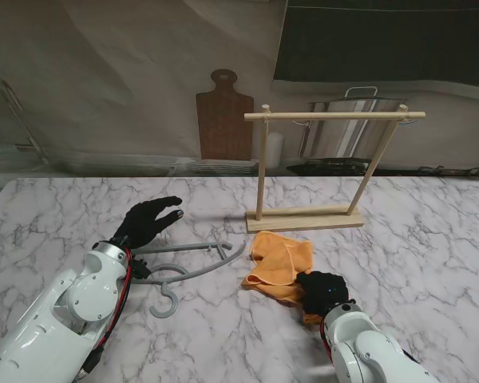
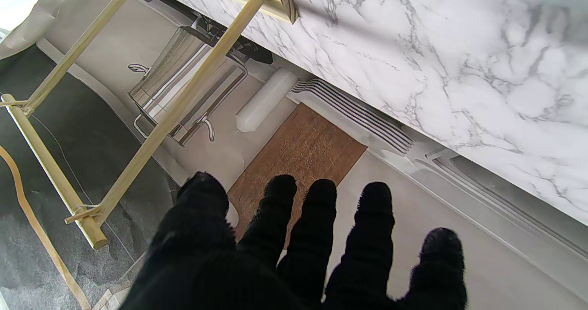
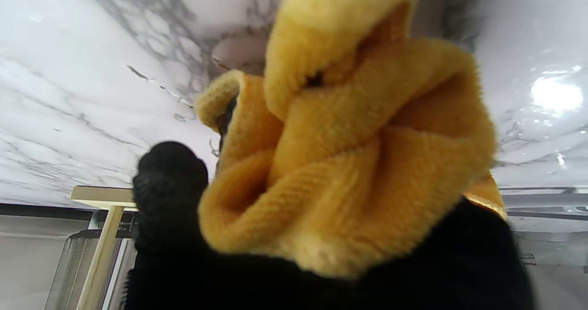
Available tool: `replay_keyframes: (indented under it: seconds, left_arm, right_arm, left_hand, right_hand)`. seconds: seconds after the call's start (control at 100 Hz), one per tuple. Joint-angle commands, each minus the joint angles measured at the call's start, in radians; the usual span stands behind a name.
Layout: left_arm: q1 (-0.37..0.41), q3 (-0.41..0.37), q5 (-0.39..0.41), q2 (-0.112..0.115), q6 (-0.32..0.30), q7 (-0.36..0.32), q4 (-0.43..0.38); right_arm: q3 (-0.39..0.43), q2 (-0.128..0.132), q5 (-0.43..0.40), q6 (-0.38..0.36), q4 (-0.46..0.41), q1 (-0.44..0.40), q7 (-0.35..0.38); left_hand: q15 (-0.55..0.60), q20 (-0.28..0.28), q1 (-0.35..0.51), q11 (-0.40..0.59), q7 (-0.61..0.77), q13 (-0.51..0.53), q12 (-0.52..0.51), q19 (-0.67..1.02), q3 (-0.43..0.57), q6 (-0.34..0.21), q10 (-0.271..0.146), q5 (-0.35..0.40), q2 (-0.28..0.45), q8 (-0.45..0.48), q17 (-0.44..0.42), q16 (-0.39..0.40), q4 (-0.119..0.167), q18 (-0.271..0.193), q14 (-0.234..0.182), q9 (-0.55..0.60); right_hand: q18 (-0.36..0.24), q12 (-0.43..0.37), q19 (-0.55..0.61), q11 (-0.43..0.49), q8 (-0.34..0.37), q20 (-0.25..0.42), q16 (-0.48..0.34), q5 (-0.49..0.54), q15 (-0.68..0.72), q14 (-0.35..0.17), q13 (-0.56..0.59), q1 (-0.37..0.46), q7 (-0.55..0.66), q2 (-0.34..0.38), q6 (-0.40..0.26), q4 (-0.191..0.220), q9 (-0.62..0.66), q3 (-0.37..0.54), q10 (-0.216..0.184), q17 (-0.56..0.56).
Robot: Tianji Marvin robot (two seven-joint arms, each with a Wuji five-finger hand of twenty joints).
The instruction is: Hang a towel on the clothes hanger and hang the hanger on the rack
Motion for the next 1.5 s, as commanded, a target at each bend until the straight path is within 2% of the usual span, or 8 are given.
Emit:
replay_keyframes:
  seconds: [0.0,0.14,0.25,0.48,0.85,0.96,1.13,1.49]
  left_arm:
    - [0.002,0.001,0.000,-0.002,0.001,-0.012,-0.005]
    - [0.002,0.001,0.001,-0.002,0.001,-0.011,-0.005]
    - [0.002,0.001,0.002,-0.001,0.002,-0.014,-0.006]
    - [0.003,0.002,0.002,-0.001,0.002,-0.018,-0.006]
    - [-0.006,0.011,0.001,0.001,0.004,-0.026,-0.003]
    - [-0.017,0.014,0.006,0.005,0.002,-0.046,0.000]
    - [-0.038,0.002,0.073,0.024,-0.020,-0.098,0.001]
    - [-0.040,-0.051,0.162,0.056,-0.058,-0.203,0.023]
  right_arm:
    - [0.003,-0.001,0.008,-0.009,0.009,-0.037,0.030]
    - [0.051,-0.007,0.065,-0.026,-0.056,-0.073,0.051]
    - [0.095,-0.011,0.102,-0.039,-0.119,-0.107,0.065]
    - [0.195,-0.019,0.166,-0.054,-0.268,-0.180,0.106]
    - [0.348,-0.042,0.216,-0.085,-0.441,-0.220,0.055]
    - [0.376,-0.049,0.210,-0.088,-0.471,-0.212,0.023]
    - [0.406,-0.063,0.210,-0.079,-0.502,-0.197,-0.054]
    - [0.389,-0.069,0.206,-0.054,-0.479,-0.205,-0.099]
  left_hand:
    - [-0.004,0.018,0.003,0.006,0.006,-0.002,0.010,0.116,-0.014,-0.006,-0.020,0.003,0.059,0.001,-0.009,0.012,-0.023,0.009,-0.010,0.009]
    - [-0.004,0.020,0.002,0.006,0.007,-0.002,0.010,0.115,-0.014,-0.005,-0.020,0.004,0.060,0.001,-0.008,0.012,-0.023,0.009,-0.009,0.008]
    - [-0.003,0.020,0.002,0.006,0.007,-0.001,0.010,0.114,-0.014,-0.007,-0.019,0.004,0.060,0.001,-0.008,0.012,-0.023,0.010,-0.011,0.008]
    - [-0.003,0.021,0.004,0.006,0.007,0.000,0.010,0.112,-0.013,-0.006,-0.018,0.004,0.060,0.001,-0.007,0.012,-0.022,0.009,-0.010,0.009]
    - [-0.004,0.023,0.003,0.005,0.006,0.000,0.010,0.111,-0.014,-0.006,-0.019,0.004,0.061,0.001,-0.004,0.012,-0.022,0.009,-0.011,0.009]
    - [-0.006,0.025,0.003,-0.009,0.006,-0.004,0.004,0.114,-0.014,-0.007,-0.018,0.003,0.062,0.001,0.003,0.011,-0.022,0.007,-0.014,-0.020]
    - [-0.019,0.025,-0.001,-0.083,0.006,-0.044,-0.042,0.121,-0.014,-0.012,-0.004,-0.001,0.066,0.002,0.005,0.005,-0.023,-0.008,-0.027,-0.182]
    - [-0.053,-0.011,-0.001,-0.073,-0.009,-0.066,-0.076,0.098,-0.014,-0.016,-0.030,-0.020,0.066,-0.008,0.003,-0.035,-0.023,-0.010,-0.036,-0.118]
  right_hand:
    - [0.002,0.097,0.059,0.170,0.007,0.022,0.059,0.088,0.189,-0.116,0.088,0.086,0.187,0.036,-0.104,0.006,0.073,0.108,-0.074,0.033]
    - [0.051,0.218,0.123,0.237,0.057,0.028,0.060,0.092,0.318,-0.136,0.089,0.104,0.241,0.083,-0.106,0.005,0.050,0.096,-0.068,-0.011]
    - [0.057,0.250,0.171,0.253,0.075,0.030,0.060,0.088,0.372,-0.132,0.089,0.103,0.242,0.096,-0.103,0.010,0.053,0.091,-0.068,-0.019]
    - [0.065,0.258,0.238,0.280,0.076,0.015,0.069,0.070,0.451,-0.127,0.086,0.089,0.218,0.094,-0.081,0.043,0.079,0.088,-0.060,0.002]
    - [0.060,0.277,0.261,0.310,0.139,-0.005,0.071,0.081,0.486,-0.139,0.086,0.087,0.285,0.089,-0.101,0.055,0.084,0.090,-0.064,0.006]
    - [0.060,0.270,0.261,0.302,0.133,-0.009,0.068,0.057,0.483,-0.134,0.085,0.088,0.273,0.095,-0.087,0.051,0.081,0.082,-0.063,0.005]
    - [0.067,0.227,0.259,0.303,0.122,-0.017,0.061,0.030,0.474,-0.116,0.085,0.097,0.240,0.113,-0.075,0.048,0.084,0.033,-0.063,-0.005]
    - [0.072,0.208,0.269,0.320,0.100,-0.014,0.073,0.073,0.495,-0.113,0.085,0.111,0.299,0.135,-0.110,0.042,0.114,-0.031,-0.058,-0.002]
